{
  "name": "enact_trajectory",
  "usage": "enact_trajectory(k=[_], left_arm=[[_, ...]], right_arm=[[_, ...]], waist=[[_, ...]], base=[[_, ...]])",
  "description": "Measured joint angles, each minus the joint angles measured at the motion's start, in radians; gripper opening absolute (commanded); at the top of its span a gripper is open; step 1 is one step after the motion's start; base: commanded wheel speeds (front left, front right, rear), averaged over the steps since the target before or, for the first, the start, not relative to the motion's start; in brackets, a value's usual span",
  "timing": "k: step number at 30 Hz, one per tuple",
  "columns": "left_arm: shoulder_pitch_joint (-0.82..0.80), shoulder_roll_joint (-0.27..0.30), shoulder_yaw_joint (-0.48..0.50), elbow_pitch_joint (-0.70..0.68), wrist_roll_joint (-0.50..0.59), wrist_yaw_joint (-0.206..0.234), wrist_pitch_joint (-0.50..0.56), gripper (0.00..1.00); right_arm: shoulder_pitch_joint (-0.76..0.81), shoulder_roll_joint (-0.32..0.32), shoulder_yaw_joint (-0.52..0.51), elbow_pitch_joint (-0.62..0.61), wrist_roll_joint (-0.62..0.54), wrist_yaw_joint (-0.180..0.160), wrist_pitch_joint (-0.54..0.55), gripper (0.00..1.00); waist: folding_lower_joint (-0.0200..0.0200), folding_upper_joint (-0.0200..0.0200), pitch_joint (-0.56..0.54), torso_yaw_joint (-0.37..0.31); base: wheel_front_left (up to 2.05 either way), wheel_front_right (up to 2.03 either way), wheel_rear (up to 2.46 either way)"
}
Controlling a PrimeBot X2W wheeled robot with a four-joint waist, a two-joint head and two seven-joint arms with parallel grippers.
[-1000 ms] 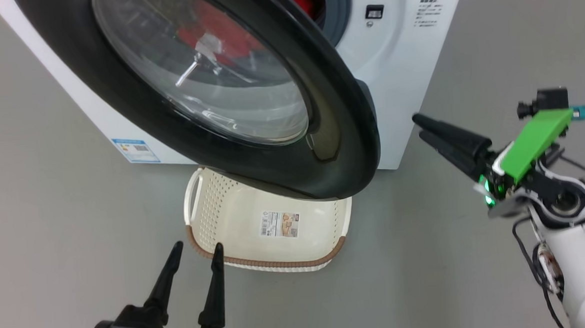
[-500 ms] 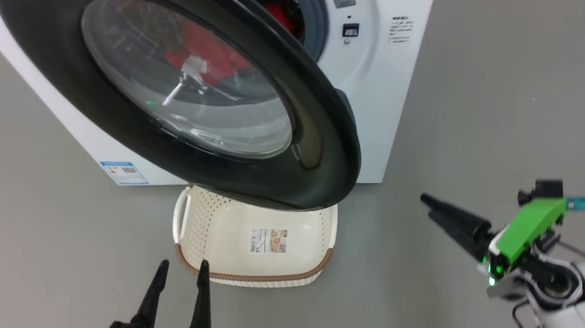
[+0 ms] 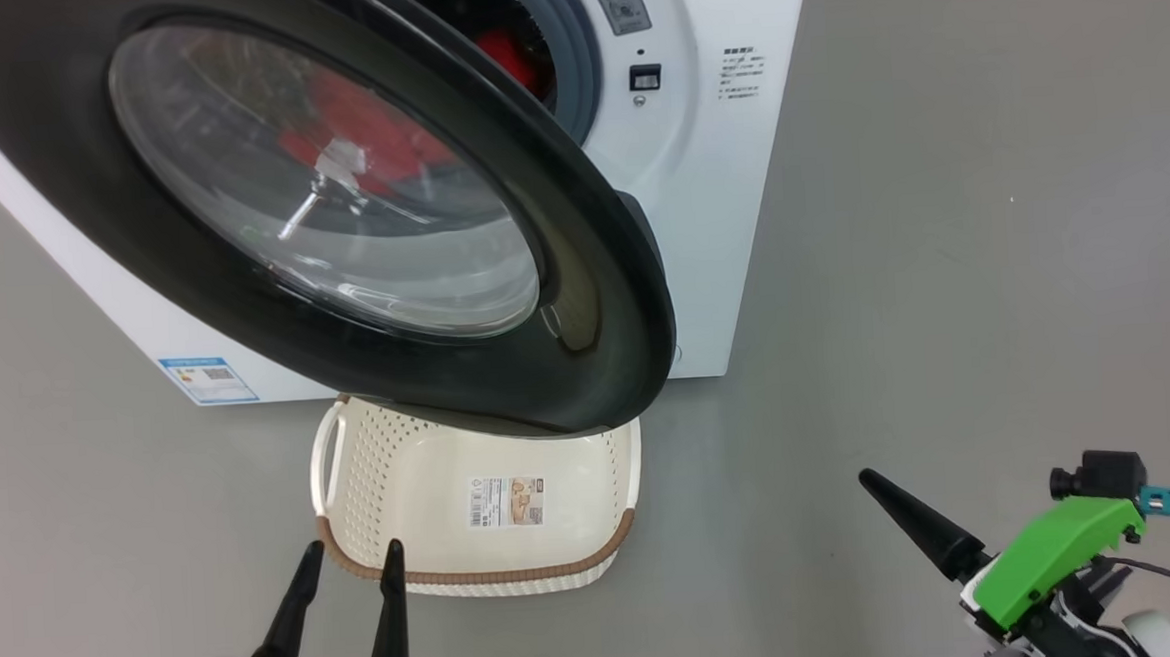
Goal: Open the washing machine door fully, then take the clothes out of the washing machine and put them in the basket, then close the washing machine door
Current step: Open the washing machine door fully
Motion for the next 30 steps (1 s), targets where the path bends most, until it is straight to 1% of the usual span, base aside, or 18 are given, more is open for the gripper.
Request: enact_trajectory(k=[7, 8, 9, 10, 11, 15, 18, 22, 24, 25, 30], left_arm=[[0.001, 0.000, 0.008, 0.004, 0.000, 0.000, 0.000, 1.00], [0.001, 0.000, 0.009, 0.005, 0.000, 0.000, 0.000, 1.00], [0.001, 0.000, 0.012, 0.008, 0.000, 0.000, 0.000, 1.00], [0.001, 0.000, 0.012, 0.008, 0.000, 0.000, 0.000, 1.00], [0.001, 0.000, 0.012, 0.010, 0.000, 0.000, 0.000, 1.00], [0.001, 0.000, 0.015, 0.012, 0.000, 0.000, 0.000, 1.00], [0.001, 0.000, 0.017, 0.013, 0.000, -0.001, 0.000, 1.00], [0.001, 0.000, 0.017, 0.016, 0.000, -0.002, 0.000, 1.00], [0.001, 0.000, 0.019, 0.016, 0.000, -0.002, 0.000, 1.00], [0.001, 0.000, 0.020, 0.016, 0.000, -0.002, 0.000, 1.00], [0.001, 0.000, 0.024, 0.016, 0.000, -0.002, 0.000, 1.00]], right_arm=[[0.038, -0.071, 0.100, -0.045, -0.049, 0.000, -0.187, 1.00], [0.038, -0.083, 0.118, -0.049, -0.059, 0.000, -0.215, 1.00], [0.038, -0.109, 0.160, -0.050, -0.093, 0.000, -0.270, 1.00], [0.038, -0.109, 0.160, -0.050, -0.093, 0.000, -0.270, 1.00], [0.038, -0.119, 0.179, -0.048, -0.101, 0.000, -0.298, 1.00], [0.037, -0.147, 0.257, -0.019, -0.118, 0.000, -0.412, 1.00], [0.035, -0.167, 0.313, 0.015, -0.156, 0.000, -0.488, 1.00], [0.033, -0.172, 0.352, 0.063, -0.188, 0.000, -0.530, 1.00], [0.029, -0.168, 0.353, 0.073, -0.214, 0.000, -0.538, 1.00], [0.028, -0.163, 0.335, 0.072, -0.227, 0.000, -0.539, 1.00], [0.033, -0.119, 0.195, 0.049, -0.373, 0.000, -0.539, 1.00]], waist=[[0.0000, 0.0000, -0.001, -0.012], [0.0000, 0.0000, -0.001, -0.014], [0.0000, 0.0000, -0.001, -0.017], [0.0000, 0.0000, -0.001, -0.017], [0.0000, 0.0000, -0.001, -0.019], [0.0000, 0.0000, -0.002, -0.023], [0.0000, 0.0000, -0.002, -0.025], [0.0000, 0.0000, -0.001, -0.026], [0.0000, 0.0000, -0.001, -0.026], [0.0000, 0.0000, 0.000, -0.027], [-0.0001, 0.0000, 0.000, -0.033]], base=[[0.00, 0.00, 0.00], [0.00, 0.00, 0.00], [0.00, 0.00, 0.00], [0.00, 0.00, 0.00], [0.00, 0.00, 0.00], [0.00, 0.00, 0.00], [0.00, 0.00, 0.00], [0.00, 0.00, 0.00], [0.00, 0.00, 0.00], [0.00, 0.00, 0.00], [0.00, 0.00, 0.00]])
